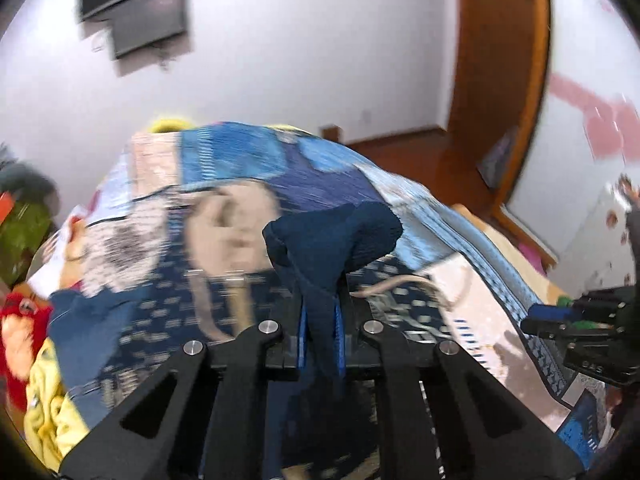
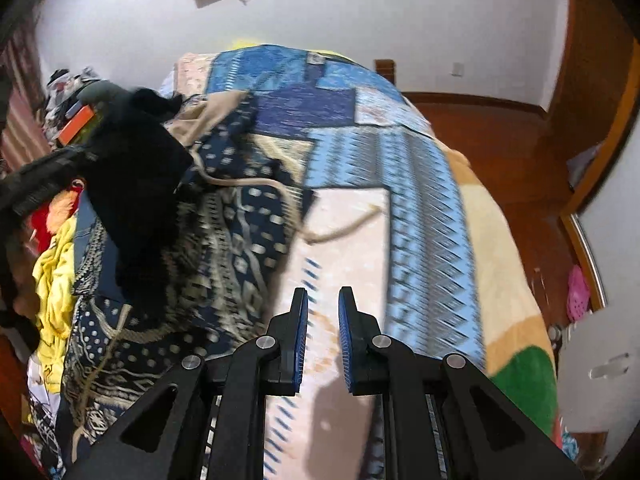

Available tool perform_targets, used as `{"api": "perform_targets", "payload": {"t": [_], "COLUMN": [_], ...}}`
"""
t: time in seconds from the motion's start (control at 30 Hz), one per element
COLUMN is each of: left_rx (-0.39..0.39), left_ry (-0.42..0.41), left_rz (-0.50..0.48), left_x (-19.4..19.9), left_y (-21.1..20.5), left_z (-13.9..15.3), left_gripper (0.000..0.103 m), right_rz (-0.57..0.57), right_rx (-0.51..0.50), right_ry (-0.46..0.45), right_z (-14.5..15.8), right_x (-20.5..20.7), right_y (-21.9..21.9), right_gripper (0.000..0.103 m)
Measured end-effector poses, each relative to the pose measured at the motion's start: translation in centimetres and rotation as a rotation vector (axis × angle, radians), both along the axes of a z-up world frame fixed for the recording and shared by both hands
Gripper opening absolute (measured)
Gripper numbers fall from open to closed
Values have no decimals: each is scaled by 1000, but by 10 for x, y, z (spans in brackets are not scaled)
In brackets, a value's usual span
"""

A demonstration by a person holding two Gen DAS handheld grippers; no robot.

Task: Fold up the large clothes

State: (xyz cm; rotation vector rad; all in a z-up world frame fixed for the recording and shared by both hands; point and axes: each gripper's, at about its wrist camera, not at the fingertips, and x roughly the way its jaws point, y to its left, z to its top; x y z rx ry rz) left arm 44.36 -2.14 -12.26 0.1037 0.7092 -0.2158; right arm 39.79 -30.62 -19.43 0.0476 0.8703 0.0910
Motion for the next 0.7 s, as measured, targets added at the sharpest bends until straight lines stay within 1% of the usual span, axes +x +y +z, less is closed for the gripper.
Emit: {"api": "perform_targets", "payload": {"t": [0.03, 0.1, 0.17, 0.2, 0.27, 0.33, 0.47, 0.53, 0.6, 0.7], "left_rx": [-5, -18, -28, -38, -62, -82, -111, -127, -142, -164], "left_ry": [-8, -27, -35, -33, -16, 10, 80, 128, 176, 257], "left_rz": [18, 76, 126, 160, 205, 238, 297, 319, 342, 373], "left_x": [-1, -9, -16, -20, -24, -28, -37, -38, -40, -42], "left_y": [11, 48, 81, 103, 135, 159, 200, 214, 228, 244], "left_z": [3, 11, 13, 11, 3, -8, -46, -70, -94, -131], "left_gripper": [11, 11, 11, 11, 11, 11, 10, 10, 11, 11], "right_rz": [14, 31, 57, 66, 82, 89, 78, 60, 55, 57], "right_rx": [-14, -36, -61, -72, -95, -112, -116, -109, -87, -60], "right_ry": [-9, -19, -32, -33, -31, -9, 71, 132, 147, 145], "right_z": [2, 5, 5, 5, 0, -9, -37, -56, -66, -68], "right_x": [3, 7, 14, 17, 26, 37, 59, 70, 74, 74], "right_y": [10, 23, 39, 45, 58, 69, 75, 72, 68, 64], "right_gripper": [11, 11, 11, 11, 11, 11, 11, 11, 11, 11]}}
